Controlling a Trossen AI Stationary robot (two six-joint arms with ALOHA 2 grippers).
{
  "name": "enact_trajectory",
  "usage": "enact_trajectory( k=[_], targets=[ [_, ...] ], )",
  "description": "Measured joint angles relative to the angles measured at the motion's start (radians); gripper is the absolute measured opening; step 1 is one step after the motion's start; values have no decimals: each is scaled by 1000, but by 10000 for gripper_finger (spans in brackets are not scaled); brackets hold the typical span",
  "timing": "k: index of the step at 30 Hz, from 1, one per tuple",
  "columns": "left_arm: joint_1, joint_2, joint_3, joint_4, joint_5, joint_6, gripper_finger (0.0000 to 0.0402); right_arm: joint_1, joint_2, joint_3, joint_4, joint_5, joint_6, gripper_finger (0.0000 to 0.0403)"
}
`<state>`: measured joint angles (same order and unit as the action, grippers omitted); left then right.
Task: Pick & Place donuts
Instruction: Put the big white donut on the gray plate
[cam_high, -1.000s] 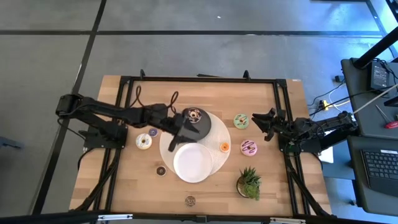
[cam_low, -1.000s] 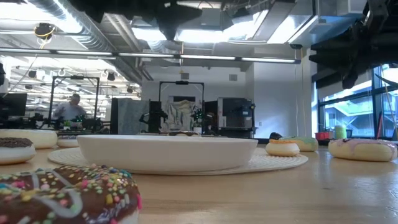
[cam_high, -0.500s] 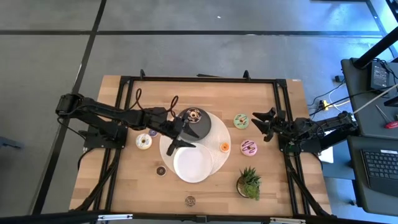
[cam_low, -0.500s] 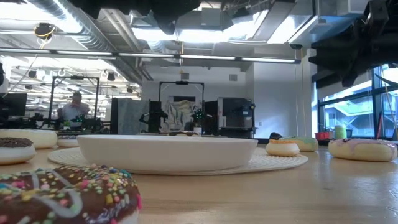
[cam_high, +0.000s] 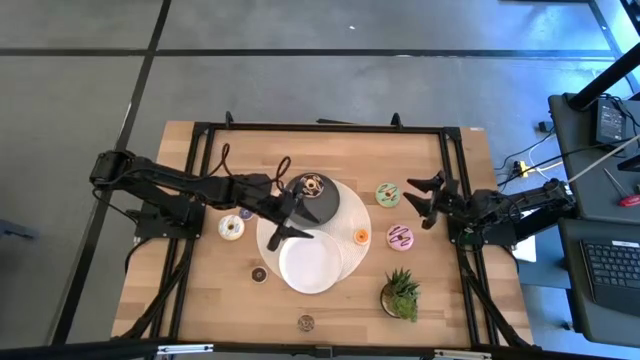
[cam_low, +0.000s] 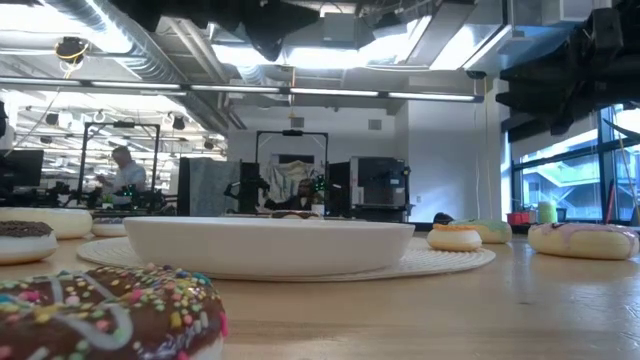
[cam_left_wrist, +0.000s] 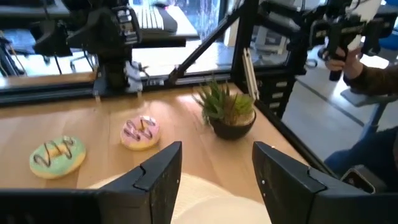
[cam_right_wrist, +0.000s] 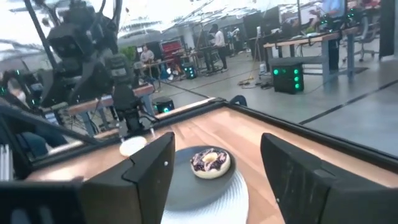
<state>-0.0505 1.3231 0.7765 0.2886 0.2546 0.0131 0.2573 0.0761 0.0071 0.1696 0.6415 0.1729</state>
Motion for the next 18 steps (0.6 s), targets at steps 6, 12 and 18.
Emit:
enact_trajectory(
  k=[6, 12, 18],
  targets=[
    [3, -10, 0, -1, 10, -16, 196, 0, 3, 14, -13, 23, 0, 239],
    [8, -137, -36, 3, 11, 0, 192, 0, 24, 30, -21, 20, 5, 239],
    [8, -277, -152, -4, 2, -95, 194, -2, 49, 18, -83, 25, 40, 239]
  ],
)
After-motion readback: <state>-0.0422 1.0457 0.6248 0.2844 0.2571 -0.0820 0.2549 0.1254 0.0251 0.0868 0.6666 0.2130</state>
